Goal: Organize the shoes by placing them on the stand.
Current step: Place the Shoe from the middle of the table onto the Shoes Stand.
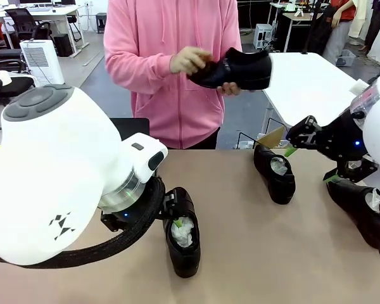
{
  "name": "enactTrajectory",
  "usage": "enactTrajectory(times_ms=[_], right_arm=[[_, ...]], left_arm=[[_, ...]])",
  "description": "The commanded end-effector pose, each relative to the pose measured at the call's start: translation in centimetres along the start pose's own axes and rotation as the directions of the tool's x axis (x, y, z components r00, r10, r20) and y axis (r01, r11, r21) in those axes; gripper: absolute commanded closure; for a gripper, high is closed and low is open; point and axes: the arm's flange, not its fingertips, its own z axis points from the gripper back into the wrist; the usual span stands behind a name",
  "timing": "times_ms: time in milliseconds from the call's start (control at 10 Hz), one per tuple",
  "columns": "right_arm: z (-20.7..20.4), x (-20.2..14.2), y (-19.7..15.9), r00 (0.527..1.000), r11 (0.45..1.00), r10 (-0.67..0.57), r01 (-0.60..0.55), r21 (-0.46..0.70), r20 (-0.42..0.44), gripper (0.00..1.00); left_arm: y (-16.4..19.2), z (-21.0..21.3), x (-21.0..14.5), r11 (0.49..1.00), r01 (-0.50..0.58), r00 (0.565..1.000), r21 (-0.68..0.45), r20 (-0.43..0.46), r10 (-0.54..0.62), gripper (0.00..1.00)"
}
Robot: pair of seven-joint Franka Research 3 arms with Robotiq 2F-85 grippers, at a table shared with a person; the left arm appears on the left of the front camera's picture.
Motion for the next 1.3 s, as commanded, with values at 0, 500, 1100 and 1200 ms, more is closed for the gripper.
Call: enactTrajectory(times_ms=[0,500,1100,1200], right_arm=[[-1.6,-1.3,-2.2,0.997,0.997,-0.072,0.072,-0.012,-0.022,0.0],[0.0,0.0,0.0,1.0,1.0,0.0,0.0,0.0,0.0,0.0],[0.0,0.0,0.0,1.0,1.0,0.0,0.0,0.0,0.0,0.0],[0.0,0.0,0.0,1.0,1.0,0.0,0.0,0.0,0.0,0.0]], left_arm=[[0.0,-0.1,0.1,1.0,-0.002,1.0,-0.001,0.003,0.002,0.0],[-9.3,-4.6,0.2,0.987,0.142,0.99,0.077,-0.024,-0.141,0.0],[-12.7,-11.3,1.6,0.992,0.042,0.999,0.12,-0.016,-0.04,0.0],[-12.6,-12.2,1.9,0.99,0.022,1.0,0.138,-0.001,-0.022,0.0]])
